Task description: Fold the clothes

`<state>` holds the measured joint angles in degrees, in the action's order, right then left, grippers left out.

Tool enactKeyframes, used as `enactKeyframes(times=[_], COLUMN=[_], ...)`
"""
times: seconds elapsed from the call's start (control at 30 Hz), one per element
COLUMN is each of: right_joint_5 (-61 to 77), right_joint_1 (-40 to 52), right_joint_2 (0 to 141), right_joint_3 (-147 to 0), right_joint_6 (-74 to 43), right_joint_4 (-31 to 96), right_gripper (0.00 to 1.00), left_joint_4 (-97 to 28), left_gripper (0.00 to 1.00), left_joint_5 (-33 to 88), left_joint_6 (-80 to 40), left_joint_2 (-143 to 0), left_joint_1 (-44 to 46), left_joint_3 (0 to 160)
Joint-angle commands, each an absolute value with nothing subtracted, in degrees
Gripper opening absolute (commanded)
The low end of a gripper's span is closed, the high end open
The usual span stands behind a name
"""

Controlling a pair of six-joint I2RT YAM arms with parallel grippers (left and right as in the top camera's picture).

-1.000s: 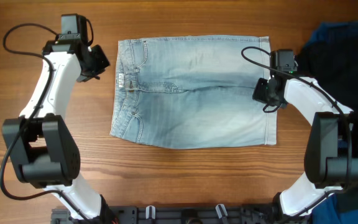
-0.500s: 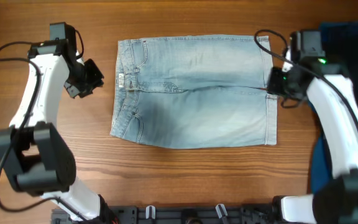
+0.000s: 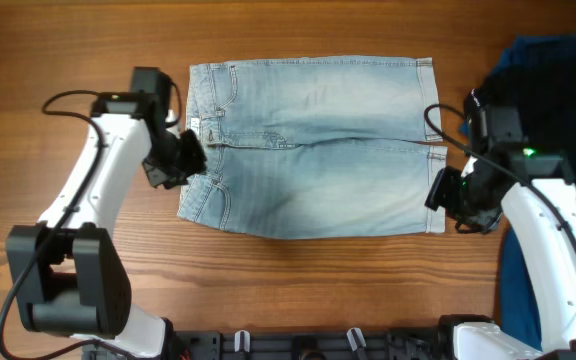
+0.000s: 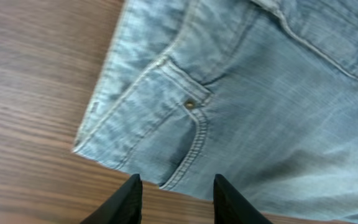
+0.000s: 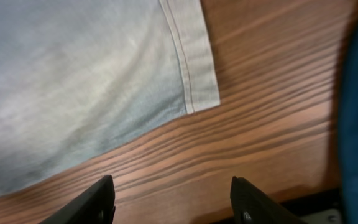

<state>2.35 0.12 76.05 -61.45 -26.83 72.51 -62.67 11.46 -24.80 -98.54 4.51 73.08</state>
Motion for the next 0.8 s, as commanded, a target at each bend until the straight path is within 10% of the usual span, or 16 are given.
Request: enactKeyframes(times=[0.0,0.37,0.77], right_joint_5=[4.69,12.08,16.64], right_joint_1=[-0.1,-14.87,-19.05], right_joint_2=[75.92,78.24,86.8], right_joint_3=[-56.9,-48.82,-48.38], right_joint_6=[-31.4,-23.55,-16.73], right_joint_4=[68.73,60.27,57.49], right_gripper=[0.58,0.39,0.44], left_joint_4=[-60.53,-60.14,-59.31], left_gripper=[0.37,0.37,0.38], left_joint_5=[9.52,5.26,5.26], left_joint_6=[-26.04,-26.0,-26.0], left_joint_2=[-97.17,-97.17,-97.17], left_joint_1=[5.43,5.37,5.37], left_joint_3=[72.64,72.64,72.64])
